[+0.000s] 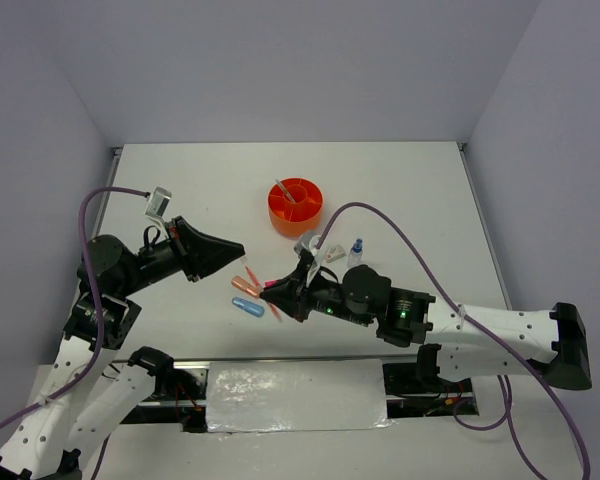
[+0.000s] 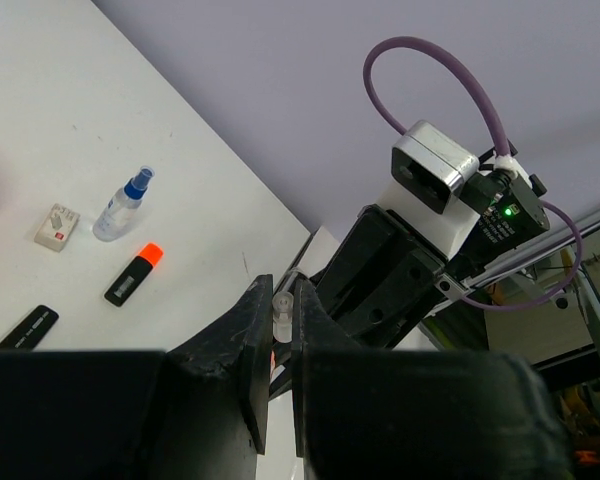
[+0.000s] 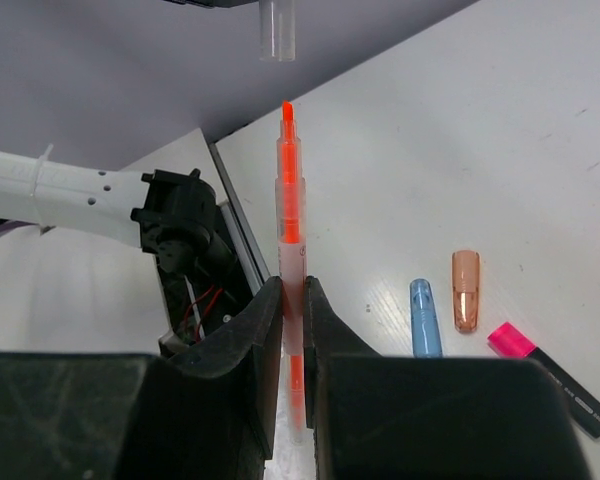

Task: Sort the stationery into containers
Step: Close the pen cap on the pen.

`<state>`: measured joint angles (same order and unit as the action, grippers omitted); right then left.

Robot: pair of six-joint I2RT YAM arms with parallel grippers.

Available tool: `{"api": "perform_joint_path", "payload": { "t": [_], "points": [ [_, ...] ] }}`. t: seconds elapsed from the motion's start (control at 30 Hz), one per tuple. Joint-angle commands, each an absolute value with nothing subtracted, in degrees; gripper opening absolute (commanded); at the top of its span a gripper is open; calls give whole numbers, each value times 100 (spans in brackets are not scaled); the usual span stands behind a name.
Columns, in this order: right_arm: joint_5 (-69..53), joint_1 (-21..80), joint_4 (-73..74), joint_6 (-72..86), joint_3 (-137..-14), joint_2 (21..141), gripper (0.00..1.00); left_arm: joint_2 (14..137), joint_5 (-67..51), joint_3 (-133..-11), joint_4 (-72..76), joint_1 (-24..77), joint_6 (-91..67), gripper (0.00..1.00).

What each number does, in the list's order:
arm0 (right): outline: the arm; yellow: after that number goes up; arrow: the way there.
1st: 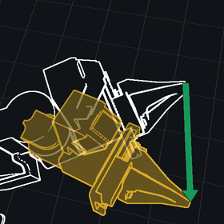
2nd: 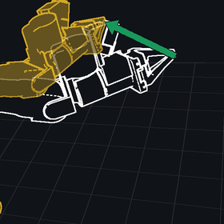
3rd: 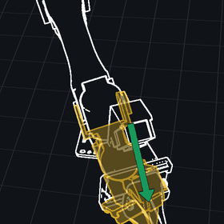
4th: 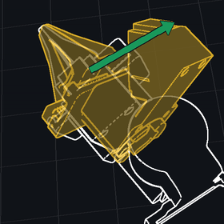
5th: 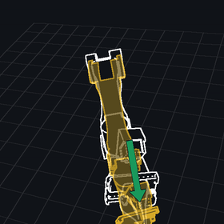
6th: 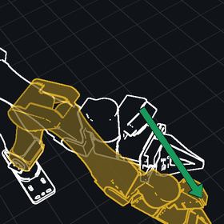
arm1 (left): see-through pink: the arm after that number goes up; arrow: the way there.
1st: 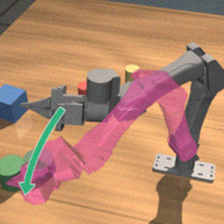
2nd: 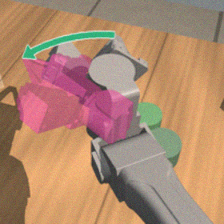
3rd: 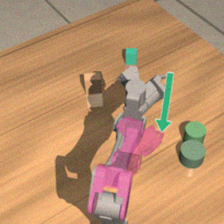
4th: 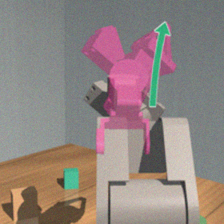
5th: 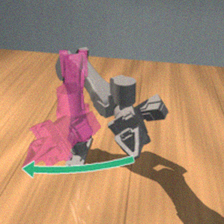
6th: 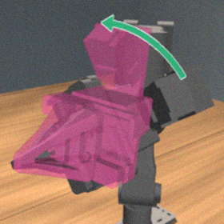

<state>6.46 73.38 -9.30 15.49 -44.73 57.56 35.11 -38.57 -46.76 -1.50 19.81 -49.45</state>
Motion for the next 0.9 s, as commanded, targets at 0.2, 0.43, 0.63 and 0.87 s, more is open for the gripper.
{"api": "perform_joint_path", "payload": {
  "t": [0.2, 0.43, 0.63, 0.87],
  "points": [
    [685, 7313, -1002, 1459, -4834, 5704, 0, 3612, -4043, -4606, 123, 2013, -4799, 0],
    [782, 7269, -1019, 1494, -4851, 5722, 0, 3604, -4245, -4430, 448, 2013, -4948, 0],
    [721, 7233, -1028, 1477, -4834, 5722, 0, 3568, -4105, -4508, 256, 2004, -4825, 0],
    [562, 7233, -941, 1503, -4781, 5801, 0, 3560, -3877, -4570, 202, 2004, -4825, 0]
  ]
}}
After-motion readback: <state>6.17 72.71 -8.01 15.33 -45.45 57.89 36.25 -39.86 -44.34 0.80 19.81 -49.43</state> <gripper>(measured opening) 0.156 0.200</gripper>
